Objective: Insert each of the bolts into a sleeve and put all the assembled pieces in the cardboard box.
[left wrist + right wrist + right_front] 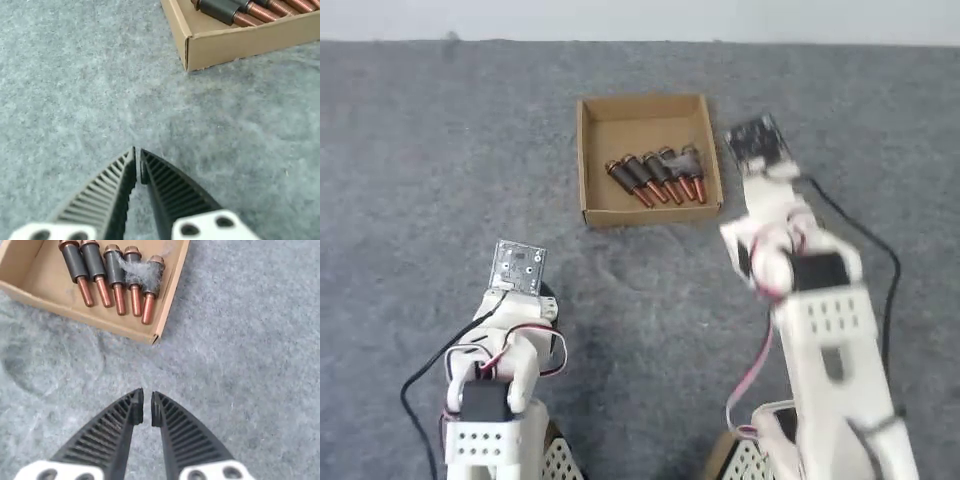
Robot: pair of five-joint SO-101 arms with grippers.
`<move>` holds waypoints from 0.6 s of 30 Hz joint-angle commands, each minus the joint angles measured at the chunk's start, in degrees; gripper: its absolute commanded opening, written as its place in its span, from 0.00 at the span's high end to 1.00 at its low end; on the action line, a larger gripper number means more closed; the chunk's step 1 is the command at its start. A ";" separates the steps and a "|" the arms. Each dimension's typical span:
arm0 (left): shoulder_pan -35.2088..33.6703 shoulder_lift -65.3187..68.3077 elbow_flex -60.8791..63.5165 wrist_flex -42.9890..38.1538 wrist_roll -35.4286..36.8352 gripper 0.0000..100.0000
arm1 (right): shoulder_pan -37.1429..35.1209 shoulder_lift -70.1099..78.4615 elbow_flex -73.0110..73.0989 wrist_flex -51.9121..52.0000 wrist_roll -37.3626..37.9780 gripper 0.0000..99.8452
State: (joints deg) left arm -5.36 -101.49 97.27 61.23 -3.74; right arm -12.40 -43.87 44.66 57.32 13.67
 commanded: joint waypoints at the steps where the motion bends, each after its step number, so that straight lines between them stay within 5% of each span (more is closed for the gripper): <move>1: -0.35 -1.23 -0.57 0.62 0.00 0.99 | 0.84 -14.46 10.37 -4.18 -0.26 0.99; 18: -0.26 -1.23 -0.57 1.05 -0.09 0.99 | 13.49 -58.15 51.87 -4.26 -0.35 0.99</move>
State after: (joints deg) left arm -5.36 -101.76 97.27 61.67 -3.82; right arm -1.14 -95.30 93.54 52.40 13.67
